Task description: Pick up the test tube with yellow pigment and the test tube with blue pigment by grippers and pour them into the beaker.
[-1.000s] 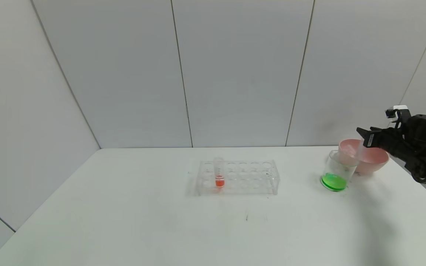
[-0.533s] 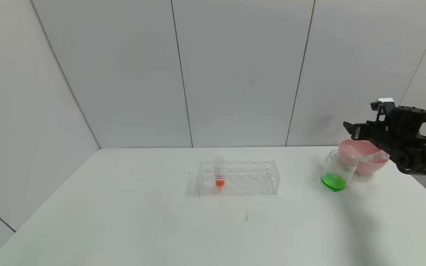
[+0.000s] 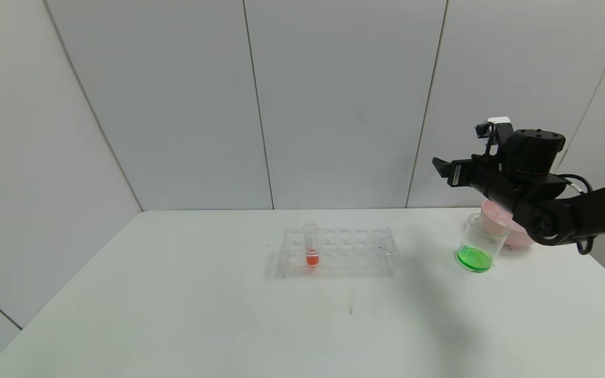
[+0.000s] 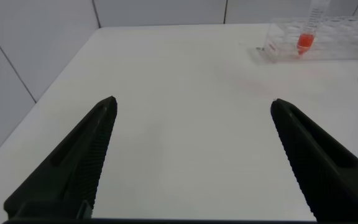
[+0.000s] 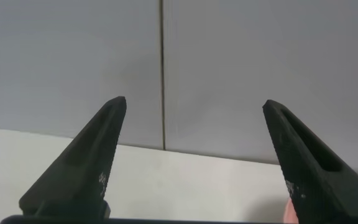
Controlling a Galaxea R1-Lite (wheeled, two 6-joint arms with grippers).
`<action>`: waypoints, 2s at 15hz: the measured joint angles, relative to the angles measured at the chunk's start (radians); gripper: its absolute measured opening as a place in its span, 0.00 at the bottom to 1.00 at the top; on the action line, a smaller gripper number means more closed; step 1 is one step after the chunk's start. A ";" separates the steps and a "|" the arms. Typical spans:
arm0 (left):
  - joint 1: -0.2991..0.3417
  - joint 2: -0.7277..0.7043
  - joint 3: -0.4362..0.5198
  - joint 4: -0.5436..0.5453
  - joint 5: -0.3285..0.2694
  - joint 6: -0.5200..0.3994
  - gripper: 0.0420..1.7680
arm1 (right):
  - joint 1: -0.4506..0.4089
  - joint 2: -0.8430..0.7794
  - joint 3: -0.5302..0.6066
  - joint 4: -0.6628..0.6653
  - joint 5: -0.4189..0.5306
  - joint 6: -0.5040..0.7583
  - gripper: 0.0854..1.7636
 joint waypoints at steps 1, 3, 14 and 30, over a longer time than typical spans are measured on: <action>0.000 0.000 0.000 0.000 0.000 0.000 1.00 | 0.016 -0.052 0.050 -0.004 -0.003 0.003 0.90; 0.000 0.000 0.000 0.000 0.000 0.000 1.00 | 0.035 -0.164 0.158 -0.026 0.000 0.004 0.92; 0.000 0.000 0.000 0.000 0.000 0.000 1.00 | -0.016 -1.036 0.733 0.006 -0.008 -0.040 0.96; 0.000 0.000 0.000 0.000 0.000 0.000 1.00 | -0.114 -2.089 1.104 0.380 0.027 -0.096 0.96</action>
